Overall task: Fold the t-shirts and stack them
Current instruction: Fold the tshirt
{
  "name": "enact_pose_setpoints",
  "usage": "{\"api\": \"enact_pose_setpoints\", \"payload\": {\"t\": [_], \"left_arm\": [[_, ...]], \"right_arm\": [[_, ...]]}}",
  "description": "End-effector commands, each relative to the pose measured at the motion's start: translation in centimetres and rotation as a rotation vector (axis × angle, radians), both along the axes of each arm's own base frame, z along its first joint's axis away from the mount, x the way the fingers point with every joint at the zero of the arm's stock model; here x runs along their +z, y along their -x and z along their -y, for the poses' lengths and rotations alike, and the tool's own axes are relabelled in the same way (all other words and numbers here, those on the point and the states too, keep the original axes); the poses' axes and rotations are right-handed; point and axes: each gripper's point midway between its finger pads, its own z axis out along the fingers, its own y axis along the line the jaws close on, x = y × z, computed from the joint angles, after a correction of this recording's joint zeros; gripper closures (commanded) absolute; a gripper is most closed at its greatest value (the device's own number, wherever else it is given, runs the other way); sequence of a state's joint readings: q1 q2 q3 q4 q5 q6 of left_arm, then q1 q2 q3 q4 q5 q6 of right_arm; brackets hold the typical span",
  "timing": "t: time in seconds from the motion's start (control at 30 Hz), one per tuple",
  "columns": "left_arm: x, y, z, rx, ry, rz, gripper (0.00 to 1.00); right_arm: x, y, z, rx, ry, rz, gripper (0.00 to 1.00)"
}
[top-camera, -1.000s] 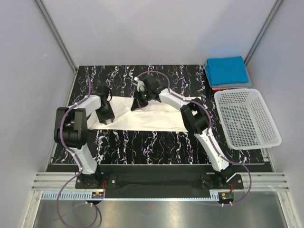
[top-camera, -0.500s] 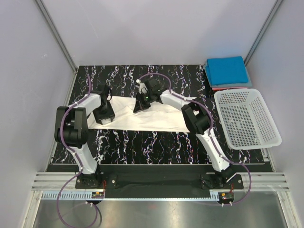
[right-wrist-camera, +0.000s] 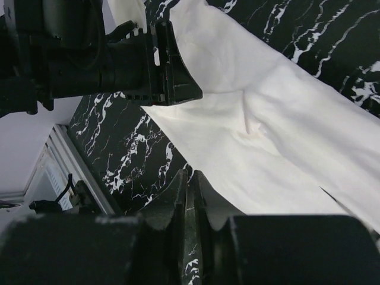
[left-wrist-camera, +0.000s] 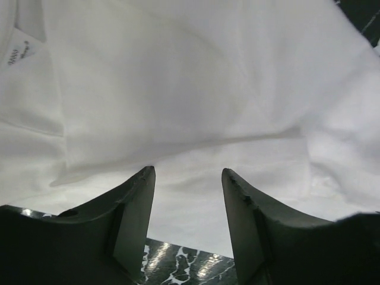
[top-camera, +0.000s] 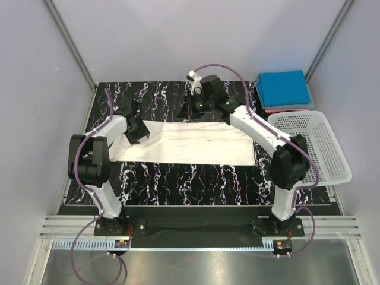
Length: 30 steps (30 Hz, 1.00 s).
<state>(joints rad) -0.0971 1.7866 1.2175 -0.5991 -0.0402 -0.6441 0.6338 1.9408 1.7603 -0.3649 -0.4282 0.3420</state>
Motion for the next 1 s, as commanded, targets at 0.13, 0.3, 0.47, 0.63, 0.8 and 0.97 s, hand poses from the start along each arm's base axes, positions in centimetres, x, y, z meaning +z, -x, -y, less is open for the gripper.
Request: {"api": "enact_pose_setpoints", "payload": {"t": [0.13, 0.3, 0.47, 0.63, 0.8, 0.97], "left_arm": [[-1.3, -3.5, 1.1, 0.059, 0.025, 0.021, 0.54], [-2.7, -6.1, 0.7, 0.071, -0.011, -0.024, 0.56], [-3.3, -8.8, -0.7, 0.077, -0.049, -0.034, 0.50], [-2.4, -14.9, -0.6, 0.071, 0.054, 0.099, 0.49], [3.9, -22.4, 3.7, -0.056, 0.294, 0.409, 0.46], [9.7, -21.3, 6.3, -0.130, 0.341, 0.537, 0.41]], "right_arm": [[3.5, 0.3, 3.8, -0.123, -0.010, 0.064, 0.85], [4.2, 1.0, 5.2, -0.141, 0.022, 0.102, 0.85], [4.6, 2.3, 7.5, -0.180, 0.056, 0.134, 0.85], [4.6, 2.8, 10.0, -0.268, 0.083, 0.184, 0.85], [4.6, 3.3, 11.7, -0.328, 0.096, 0.209, 0.85], [5.8, 3.7, 12.1, -0.340, 0.093, 0.214, 0.84]]}}
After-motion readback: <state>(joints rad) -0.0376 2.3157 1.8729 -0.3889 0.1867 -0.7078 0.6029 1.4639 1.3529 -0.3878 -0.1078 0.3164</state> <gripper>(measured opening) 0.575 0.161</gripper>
